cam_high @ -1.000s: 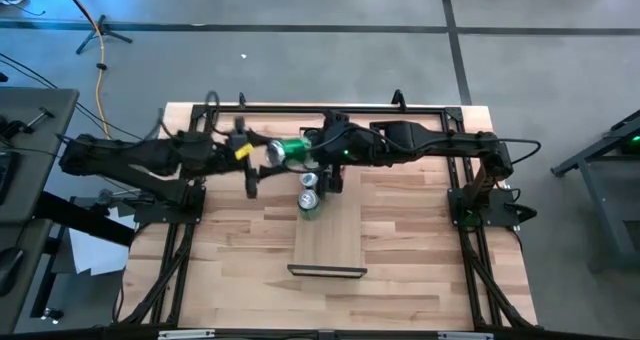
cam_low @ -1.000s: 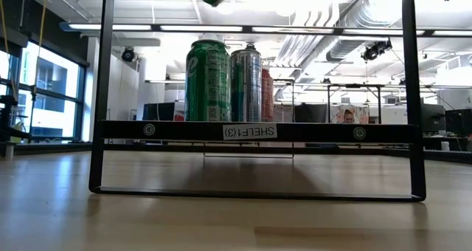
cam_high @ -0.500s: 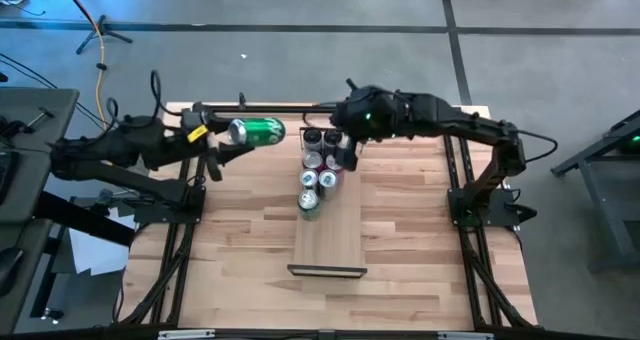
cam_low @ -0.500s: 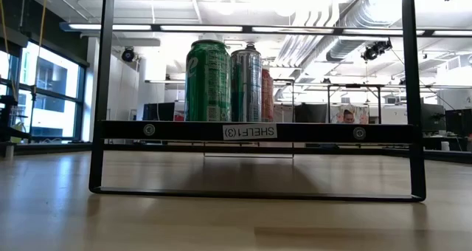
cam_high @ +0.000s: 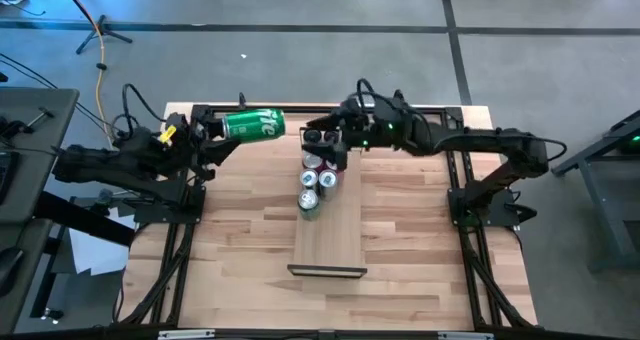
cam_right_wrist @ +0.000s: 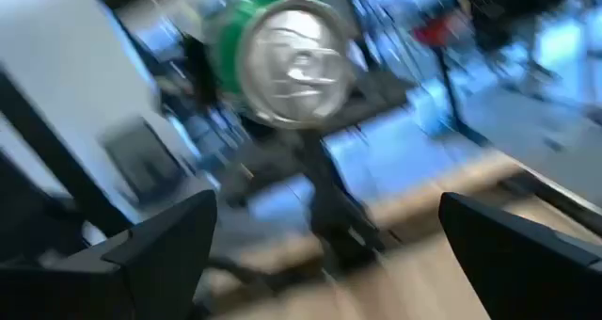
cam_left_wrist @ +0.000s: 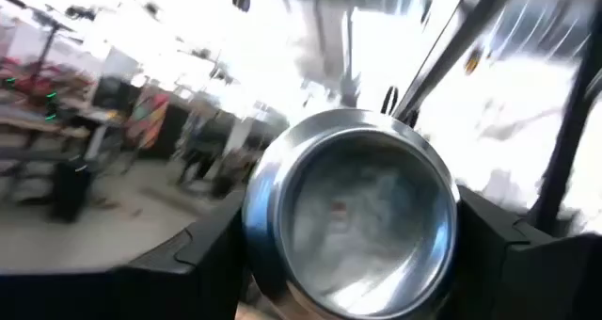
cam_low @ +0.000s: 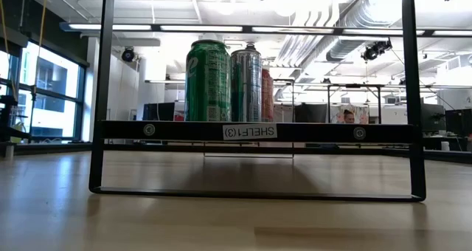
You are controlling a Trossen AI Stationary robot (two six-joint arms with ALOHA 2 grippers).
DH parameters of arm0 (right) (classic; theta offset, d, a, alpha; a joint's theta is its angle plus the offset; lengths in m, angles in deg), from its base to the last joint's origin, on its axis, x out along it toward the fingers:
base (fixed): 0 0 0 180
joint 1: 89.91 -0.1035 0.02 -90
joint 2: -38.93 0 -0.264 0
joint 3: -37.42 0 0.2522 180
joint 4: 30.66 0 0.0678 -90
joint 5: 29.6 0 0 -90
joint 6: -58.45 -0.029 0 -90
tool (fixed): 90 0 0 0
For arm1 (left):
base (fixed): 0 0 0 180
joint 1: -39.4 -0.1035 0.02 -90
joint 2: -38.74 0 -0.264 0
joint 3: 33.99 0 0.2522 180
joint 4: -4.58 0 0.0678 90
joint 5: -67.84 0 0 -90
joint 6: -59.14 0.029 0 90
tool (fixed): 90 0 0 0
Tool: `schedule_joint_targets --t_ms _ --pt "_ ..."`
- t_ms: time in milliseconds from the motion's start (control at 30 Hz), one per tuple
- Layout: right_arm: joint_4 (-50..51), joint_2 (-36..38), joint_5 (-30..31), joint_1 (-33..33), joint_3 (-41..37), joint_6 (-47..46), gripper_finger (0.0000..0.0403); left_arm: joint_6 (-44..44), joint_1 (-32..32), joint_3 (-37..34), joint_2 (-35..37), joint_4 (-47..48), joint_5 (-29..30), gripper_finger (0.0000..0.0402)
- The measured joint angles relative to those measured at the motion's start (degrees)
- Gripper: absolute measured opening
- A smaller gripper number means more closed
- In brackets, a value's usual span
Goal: Place canned beverage on shelf
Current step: Put the green soda can, aligned with the other green soda can on the shelf
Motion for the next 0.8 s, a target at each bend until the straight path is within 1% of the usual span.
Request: schedule_joint_targets --t_ms 100,200,267,400,500,800 --pt "-13.4 -0.8 0.0 -1.1 -3.7 -3.9 0.0394 -2.2 0.0 -3.1 -2.3 -9.4 -1.6 0.0234" --pt "-19.5 -1.7 0.2 -1.3 -4.2 -6.1 0.0394 -4.2 0.0 -3.7 -5.1 -12.3 -3.2 0.0234" --pt "-19.5 -2.0 0.3 -1.3 -3.5 -5.9 0.0394 -5.3 0.0 -3.7 -6.3 -12.9 -3.5 0.0234" --pt "-19.9 -2.1 0.3 -1.2 -2.7 -5.1 0.0394 -6.6 0.0 -3.7 -9.0 -17.1 -4.5 0.0234" --pt "-19.8 -2.2 0.3 -1.2 -2.7 -6.4 0.0394 -6.6 0.0 -3.7 -10.7 -19.9 -4.6 0.0234" --pt "-21.3 -2.5 0.3 -2.2 -2.7 -10.2 0.0394 -8.7 -0.3 -3.7 -14.6 -20.1 -4.6 0.0234"
